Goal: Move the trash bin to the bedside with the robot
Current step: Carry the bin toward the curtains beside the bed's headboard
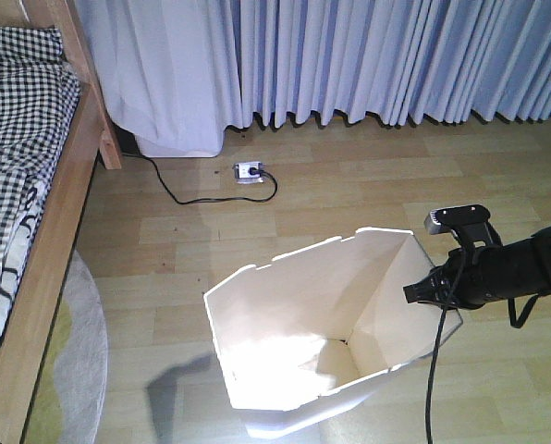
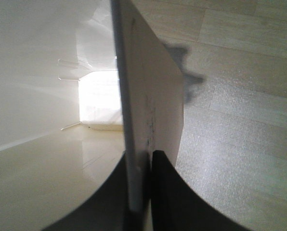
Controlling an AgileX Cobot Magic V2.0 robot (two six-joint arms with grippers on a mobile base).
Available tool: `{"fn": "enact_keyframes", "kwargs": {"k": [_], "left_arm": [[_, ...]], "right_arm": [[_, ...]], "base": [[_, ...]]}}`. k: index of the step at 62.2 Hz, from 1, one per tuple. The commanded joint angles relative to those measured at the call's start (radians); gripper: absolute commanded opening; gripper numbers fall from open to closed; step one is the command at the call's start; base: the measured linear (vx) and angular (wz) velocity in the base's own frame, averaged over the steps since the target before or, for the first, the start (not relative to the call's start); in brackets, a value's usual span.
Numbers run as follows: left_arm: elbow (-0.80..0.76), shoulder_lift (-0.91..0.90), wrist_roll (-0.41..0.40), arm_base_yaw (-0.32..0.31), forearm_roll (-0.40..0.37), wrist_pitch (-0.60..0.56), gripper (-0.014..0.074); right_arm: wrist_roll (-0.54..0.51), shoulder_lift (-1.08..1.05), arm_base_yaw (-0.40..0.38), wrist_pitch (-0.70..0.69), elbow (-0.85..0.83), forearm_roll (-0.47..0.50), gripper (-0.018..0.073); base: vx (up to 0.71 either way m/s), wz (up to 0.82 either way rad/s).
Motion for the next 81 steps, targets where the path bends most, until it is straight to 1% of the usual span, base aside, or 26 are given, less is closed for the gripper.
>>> {"fn": "enact_keyframes", "kwargs": {"k": [1,81], "left_arm": [[0.012,-0.015,-0.014,-0.006,-0.009,-0.074,-0.0006],[0.012,-0.015,-0.014,-0.006,-0.009,-0.074,-0.0006]], "right_arm": [[0.025,-0.064,-0.001,0.135,-0.026,0.082,-0.0005],[0.025,-0.064,-0.001,0.135,-0.026,0.082,-0.0005]], "base": [[0.18,0.00],[0.18,-0.01]]}}
